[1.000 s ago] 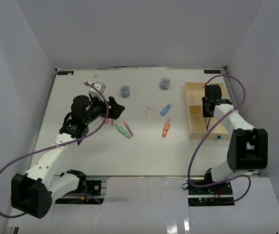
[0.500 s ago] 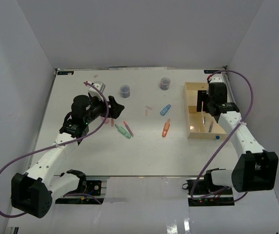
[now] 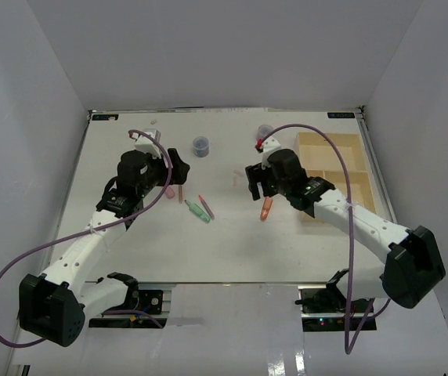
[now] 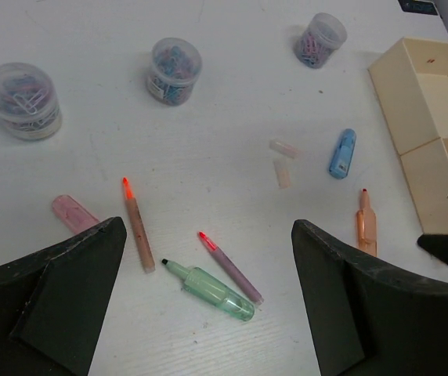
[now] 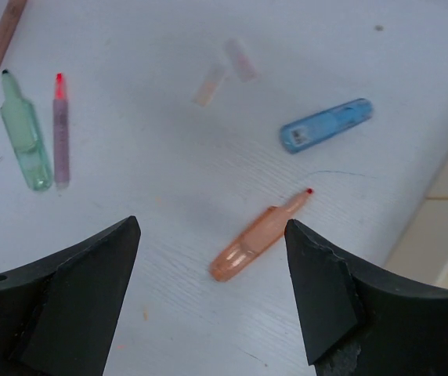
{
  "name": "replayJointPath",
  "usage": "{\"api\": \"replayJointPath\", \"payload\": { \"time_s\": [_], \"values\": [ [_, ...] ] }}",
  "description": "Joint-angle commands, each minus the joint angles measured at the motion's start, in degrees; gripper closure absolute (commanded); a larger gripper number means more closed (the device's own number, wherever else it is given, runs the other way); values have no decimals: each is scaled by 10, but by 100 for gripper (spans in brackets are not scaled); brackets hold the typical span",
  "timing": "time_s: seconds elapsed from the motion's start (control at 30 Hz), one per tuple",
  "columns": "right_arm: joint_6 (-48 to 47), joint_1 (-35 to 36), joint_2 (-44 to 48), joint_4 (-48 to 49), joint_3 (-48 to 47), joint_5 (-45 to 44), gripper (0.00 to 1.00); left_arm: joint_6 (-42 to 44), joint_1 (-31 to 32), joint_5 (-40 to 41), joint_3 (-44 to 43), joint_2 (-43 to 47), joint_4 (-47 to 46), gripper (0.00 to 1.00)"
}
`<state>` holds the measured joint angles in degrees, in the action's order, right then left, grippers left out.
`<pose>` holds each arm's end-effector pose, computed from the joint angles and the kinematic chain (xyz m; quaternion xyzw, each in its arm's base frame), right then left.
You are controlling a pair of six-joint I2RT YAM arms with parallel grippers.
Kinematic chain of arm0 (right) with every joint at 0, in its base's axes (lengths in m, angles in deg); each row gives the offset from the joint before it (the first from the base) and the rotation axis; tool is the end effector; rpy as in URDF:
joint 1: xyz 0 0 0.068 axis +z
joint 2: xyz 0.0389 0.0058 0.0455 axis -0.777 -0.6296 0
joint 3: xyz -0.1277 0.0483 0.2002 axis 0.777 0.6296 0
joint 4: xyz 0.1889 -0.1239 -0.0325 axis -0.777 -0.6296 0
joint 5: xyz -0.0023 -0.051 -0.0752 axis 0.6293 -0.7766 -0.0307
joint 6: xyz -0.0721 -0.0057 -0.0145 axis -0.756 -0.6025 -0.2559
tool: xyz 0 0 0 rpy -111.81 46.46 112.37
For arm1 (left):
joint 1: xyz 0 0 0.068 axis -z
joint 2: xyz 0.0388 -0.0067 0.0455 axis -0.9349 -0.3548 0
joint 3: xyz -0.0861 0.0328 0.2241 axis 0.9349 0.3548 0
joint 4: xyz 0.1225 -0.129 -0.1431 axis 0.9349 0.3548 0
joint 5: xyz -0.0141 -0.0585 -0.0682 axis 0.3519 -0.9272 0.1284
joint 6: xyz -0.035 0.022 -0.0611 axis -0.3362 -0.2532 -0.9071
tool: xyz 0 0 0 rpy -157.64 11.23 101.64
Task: Sort the stationery into containers
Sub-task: Place the pen in the storage box, then pick up the pen from the center of the board.
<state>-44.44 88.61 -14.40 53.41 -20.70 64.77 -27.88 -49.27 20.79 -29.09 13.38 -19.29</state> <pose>0.2342 0.1664 0.2566 -0.1955 0.8502 0.1055 0.4774 0.2366 -0.0895 0.2743 0.0286 0.8228 -0.2055 0.5291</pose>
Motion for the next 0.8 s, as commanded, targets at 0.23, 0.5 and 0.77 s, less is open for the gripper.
{"api": "replayJointPath", "payload": {
  "time_s": [0.23, 0.5, 0.77],
  "values": [
    [20, 142, -200, 105, -91, -2, 23, -29, -9, 106, -15, 8, 18, 2],
    [15, 159, -303, 120, -150, -9, 43, -34, -14, 89, -17, 4, 18, 2],
    [13, 163, -343, 121, -186, 8, 50, -38, -21, 77, -17, 3, 17, 2]
  ]
}}
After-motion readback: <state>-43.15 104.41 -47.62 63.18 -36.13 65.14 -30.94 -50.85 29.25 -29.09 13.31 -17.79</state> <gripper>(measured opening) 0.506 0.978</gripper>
